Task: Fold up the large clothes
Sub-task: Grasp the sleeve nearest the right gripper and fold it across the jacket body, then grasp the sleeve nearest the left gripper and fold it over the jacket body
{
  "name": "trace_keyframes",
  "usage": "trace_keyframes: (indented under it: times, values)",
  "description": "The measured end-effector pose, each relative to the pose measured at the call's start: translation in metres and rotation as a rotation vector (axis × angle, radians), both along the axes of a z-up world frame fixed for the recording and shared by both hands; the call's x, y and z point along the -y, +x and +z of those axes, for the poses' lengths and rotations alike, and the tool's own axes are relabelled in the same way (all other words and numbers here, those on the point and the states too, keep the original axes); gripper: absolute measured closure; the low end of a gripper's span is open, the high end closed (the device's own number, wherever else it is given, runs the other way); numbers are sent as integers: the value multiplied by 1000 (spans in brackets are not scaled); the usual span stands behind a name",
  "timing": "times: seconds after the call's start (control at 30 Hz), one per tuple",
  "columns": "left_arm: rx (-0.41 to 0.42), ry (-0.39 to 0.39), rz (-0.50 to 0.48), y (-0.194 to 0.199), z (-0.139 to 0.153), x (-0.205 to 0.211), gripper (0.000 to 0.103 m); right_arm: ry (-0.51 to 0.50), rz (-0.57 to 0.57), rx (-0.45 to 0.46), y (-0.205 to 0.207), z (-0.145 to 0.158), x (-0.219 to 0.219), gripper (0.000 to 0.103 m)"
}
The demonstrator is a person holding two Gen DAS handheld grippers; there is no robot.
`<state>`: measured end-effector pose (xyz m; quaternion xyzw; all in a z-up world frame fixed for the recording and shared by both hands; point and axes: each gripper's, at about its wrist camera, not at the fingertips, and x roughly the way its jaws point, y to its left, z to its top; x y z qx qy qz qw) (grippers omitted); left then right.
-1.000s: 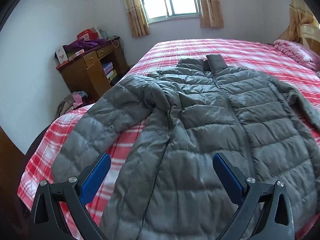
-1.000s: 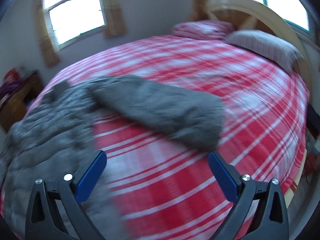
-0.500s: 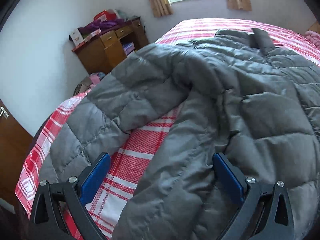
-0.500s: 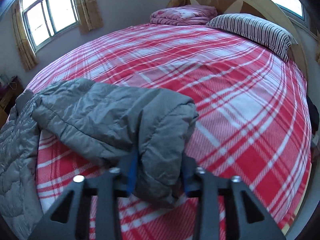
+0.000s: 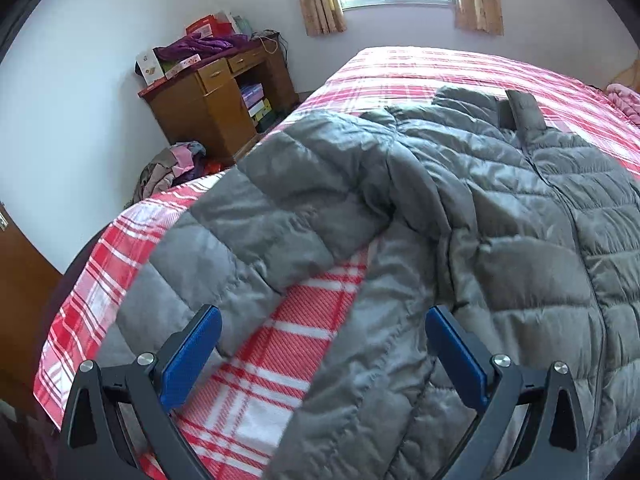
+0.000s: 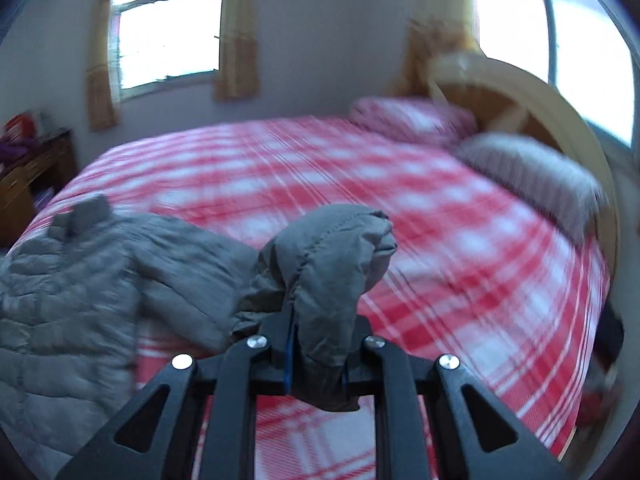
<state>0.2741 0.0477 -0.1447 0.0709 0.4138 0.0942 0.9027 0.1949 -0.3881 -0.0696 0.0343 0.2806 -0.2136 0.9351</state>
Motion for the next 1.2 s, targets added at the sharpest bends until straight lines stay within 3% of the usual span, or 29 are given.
trace_keyframes:
  times: [0.13,0.3,0.57,0.6,0.67,0.7,0.73,0.77,1.0,1.2]
  values:
    - [7,-7,15,8,4,-7,1,-99,121,28,23,24,-57,86]
    - [19,-30,32,15,8,-20,1,-189,260,43,50,27,-132,86]
    - [9,-46,50,22,3,-43,1,-247,459,27,80,-9,-244,86]
    - [7,-45,59,22,2,-48,1,-244,480,28,82,-17,-256,83]
    - [3,-47,76,22,2,-57,1,-230,521,14,86,-32,-276,68]
    - [2,-51,83,22,3,-61,1,-220,552,-8,88,-41,-283,40]
    - [2,-53,88,21,5,-64,1,-211,574,-28,90,-47,-288,23]
    - [4,-52,91,21,8,-66,1,-207,585,-33,87,-54,-290,21]
    - [40,-103,14,16,38,-33,1,-202,625,-7,45,-60,-263,20]
    - [21,-146,-115,16,52,37,1,-166,444,-8,36,-60,-204,19]
